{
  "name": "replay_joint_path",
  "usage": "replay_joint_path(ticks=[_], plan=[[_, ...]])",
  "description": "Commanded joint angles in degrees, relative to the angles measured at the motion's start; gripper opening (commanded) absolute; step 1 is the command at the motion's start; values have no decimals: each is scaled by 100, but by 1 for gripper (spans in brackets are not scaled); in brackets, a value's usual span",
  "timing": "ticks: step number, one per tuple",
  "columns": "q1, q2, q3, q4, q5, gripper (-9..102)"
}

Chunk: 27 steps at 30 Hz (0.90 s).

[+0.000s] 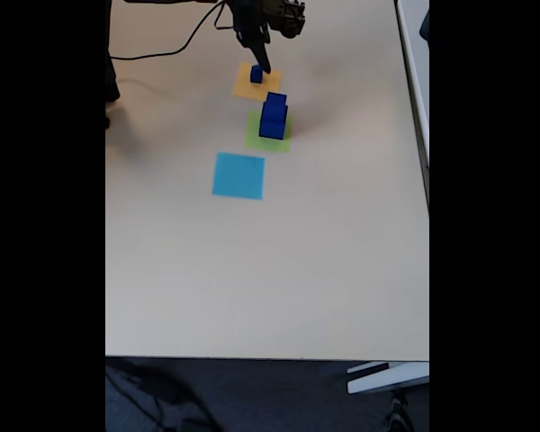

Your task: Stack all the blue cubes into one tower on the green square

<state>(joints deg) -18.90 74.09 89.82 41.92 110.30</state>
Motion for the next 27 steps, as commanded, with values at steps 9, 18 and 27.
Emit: replay_joint_path(ticks=[9, 18, 27], plan=[[97, 439, 281, -334, -229, 31], [193, 589, 396, -325, -343, 29], [281, 747, 501, -264, -527, 22]])
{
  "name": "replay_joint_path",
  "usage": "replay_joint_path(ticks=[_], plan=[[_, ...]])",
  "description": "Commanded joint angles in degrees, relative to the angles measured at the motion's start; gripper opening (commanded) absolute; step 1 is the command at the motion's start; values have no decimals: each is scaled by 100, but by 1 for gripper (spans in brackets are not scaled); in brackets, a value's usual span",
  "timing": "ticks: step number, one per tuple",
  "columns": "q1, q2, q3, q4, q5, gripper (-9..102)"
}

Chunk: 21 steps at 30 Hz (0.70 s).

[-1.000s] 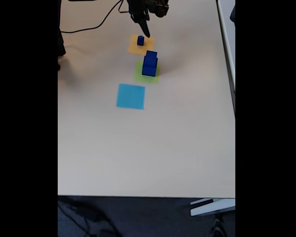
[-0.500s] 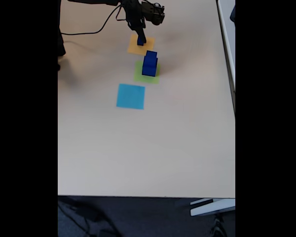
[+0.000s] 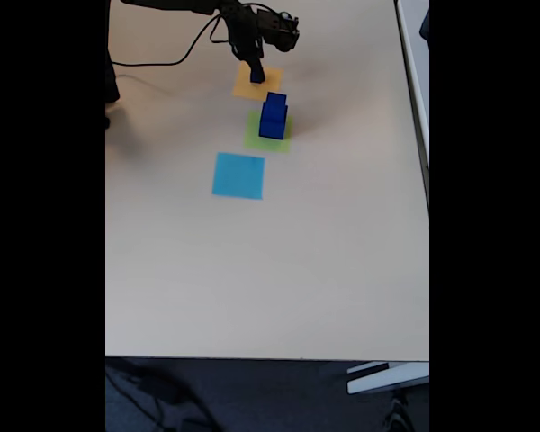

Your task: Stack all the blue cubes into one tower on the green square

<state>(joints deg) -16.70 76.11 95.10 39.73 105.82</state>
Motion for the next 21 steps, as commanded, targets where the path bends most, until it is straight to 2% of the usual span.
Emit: replay_joint_path(ticks=[1, 21], plan=[[62, 571, -26, -44, -105, 22], [132, 712, 202, 123, -334, 17]])
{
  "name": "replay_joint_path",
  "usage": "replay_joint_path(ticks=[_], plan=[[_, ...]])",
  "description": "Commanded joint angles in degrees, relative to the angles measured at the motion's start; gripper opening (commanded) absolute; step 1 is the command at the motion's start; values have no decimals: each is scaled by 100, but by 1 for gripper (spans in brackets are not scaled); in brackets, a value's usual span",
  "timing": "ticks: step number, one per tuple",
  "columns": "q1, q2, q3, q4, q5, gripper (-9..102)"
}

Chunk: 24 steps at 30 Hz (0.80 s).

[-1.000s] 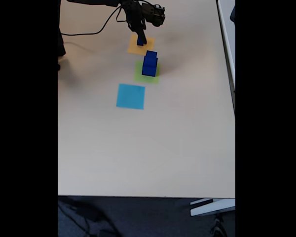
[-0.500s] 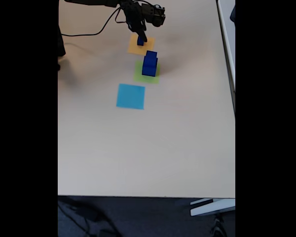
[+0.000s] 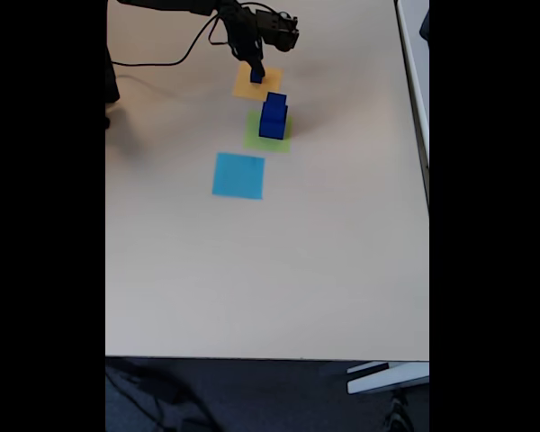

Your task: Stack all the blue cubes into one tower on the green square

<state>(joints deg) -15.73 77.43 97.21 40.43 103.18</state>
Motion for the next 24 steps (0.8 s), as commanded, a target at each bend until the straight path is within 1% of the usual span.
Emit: replay_joint_path(ticks=[1, 24], plan=[[44, 589, -9, 62, -88, 17], [149, 668, -53, 466, -299, 16]])
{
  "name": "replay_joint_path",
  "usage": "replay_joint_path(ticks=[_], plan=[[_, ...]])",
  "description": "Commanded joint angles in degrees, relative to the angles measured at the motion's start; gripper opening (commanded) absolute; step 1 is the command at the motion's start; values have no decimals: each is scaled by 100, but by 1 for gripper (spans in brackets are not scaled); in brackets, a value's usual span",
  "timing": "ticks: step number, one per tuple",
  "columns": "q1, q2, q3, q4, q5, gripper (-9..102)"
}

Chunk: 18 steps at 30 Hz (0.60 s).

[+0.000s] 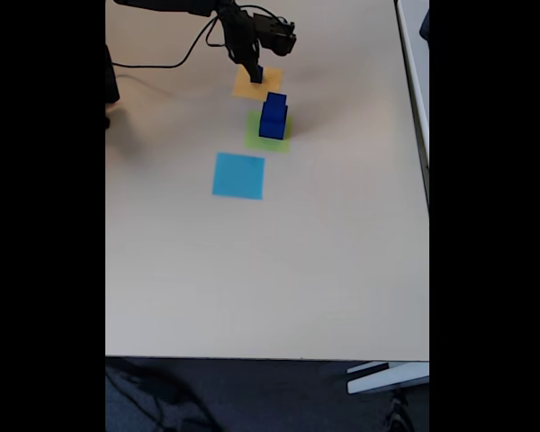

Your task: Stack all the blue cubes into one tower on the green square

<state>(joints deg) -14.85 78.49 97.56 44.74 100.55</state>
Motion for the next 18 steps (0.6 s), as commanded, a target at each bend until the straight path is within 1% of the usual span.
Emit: replay_joint_path(ticks=[1, 18], plan=[[62, 562, -88, 35, -35, 15], [114, 545, -158, 35, -185, 14]])
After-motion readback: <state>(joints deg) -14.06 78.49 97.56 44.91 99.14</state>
